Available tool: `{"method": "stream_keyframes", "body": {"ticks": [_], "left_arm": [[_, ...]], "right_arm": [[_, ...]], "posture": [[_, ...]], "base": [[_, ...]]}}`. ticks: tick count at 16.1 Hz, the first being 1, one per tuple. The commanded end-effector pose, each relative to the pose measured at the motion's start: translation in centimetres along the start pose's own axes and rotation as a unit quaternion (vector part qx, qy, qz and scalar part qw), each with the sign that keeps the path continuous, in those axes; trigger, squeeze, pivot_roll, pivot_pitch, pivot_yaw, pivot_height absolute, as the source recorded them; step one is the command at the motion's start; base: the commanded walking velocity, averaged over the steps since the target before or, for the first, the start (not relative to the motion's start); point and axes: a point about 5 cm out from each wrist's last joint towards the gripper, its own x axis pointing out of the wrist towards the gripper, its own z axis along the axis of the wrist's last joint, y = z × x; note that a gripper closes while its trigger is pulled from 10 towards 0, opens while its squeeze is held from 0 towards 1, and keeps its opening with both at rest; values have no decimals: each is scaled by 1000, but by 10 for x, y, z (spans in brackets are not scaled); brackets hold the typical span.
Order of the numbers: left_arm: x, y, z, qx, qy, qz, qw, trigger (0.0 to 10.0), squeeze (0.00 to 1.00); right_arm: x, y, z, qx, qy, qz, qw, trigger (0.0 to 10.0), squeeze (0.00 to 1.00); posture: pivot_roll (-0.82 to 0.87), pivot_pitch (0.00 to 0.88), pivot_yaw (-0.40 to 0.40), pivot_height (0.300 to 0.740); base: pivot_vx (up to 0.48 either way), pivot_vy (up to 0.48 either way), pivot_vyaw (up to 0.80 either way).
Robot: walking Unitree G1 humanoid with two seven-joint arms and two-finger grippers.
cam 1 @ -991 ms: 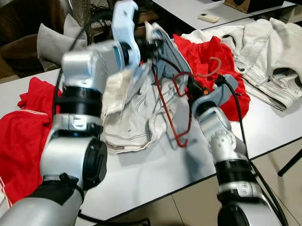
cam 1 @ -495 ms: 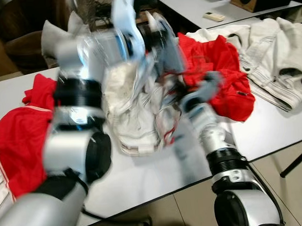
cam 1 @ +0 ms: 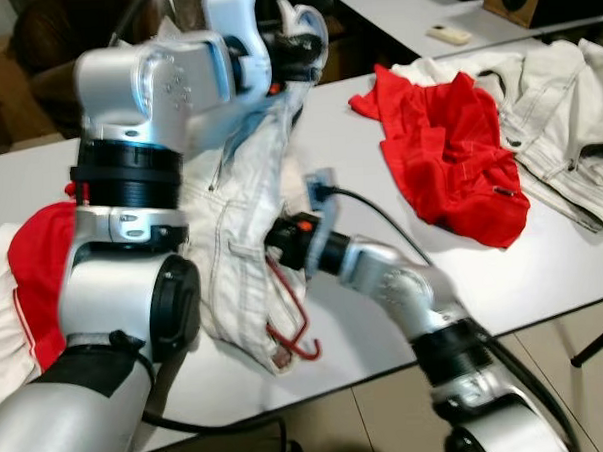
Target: Hang hanger
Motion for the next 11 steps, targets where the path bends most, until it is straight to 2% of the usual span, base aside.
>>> {"method": "stream_keyframes", "body": {"ticks": [1, 2, 4, 5, 6, 7, 8, 9, 10, 11], "left_arm": [[0, 4, 8, 13, -25, 20, 999, 0, 0], [-1, 12, 7, 24, -29, 46, 998, 0, 0], [-1, 18, 6, 53, -31, 68, 996, 0, 0], [-4, 29, 2, 89, -24, 96, 991, 0, 0], [-7, 35, 2, 105, -22, 111, 988, 314, 0], [-8, 38, 2, 117, -23, 120, 986, 314, 0], [-12, 47, 1, 138, -20, 135, 981, 275, 0], [-16, 55, -3, 161, -5, 144, 976, 510, 0], [-17, 59, -6, 179, 6, 146, 973, 784, 0], [-20, 62, -17, 217, 40, 131, 966, 431, 0]], "right_arm": [[-9, 10, 2, -15, 5, 42, 999, 10000, 0], [-28, 2, -2, -30, 18, -4, 999, 10000, 0], [-46, -12, -5, -55, 30, -84, 994, 10000, 0], [-79, -28, 4, -100, 23, -205, 973, 10000, 0], [-92, -25, 13, -113, 5, -222, 968, 10000, 0], [-96, -22, 16, -118, -2, -223, 968, 10000, 0], [-106, -11, 25, -127, -19, -213, 968, 10000, 0], [-118, 0, 32, -138, -28, -213, 967, 10000, 0], [-123, 4, 34, -141, -35, -218, 965, 10000, 0], [-134, 8, 39, -122, -67, -245, 959, 10000, 0]], "posture": [[29, 0, 125, 740], [26, 0, 128, 740], [20, 0, 136, 740], [12, 0, 146, 740], [9, 0, 151, 740], [9, 0, 151, 740], [9, 0, 151, 740], [7, 0, 147, 740], [7, 0, 147, 740], [1, 0, 149, 740]], "base": [[0, 0, 0], [0, 0, 0], [0, 0, 0], [0, 0, 0], [0, 0, 0], [0, 0, 0], [0, 0, 0], [0, 0, 0], [0, 0, 0], [0, 0, 0]]}}
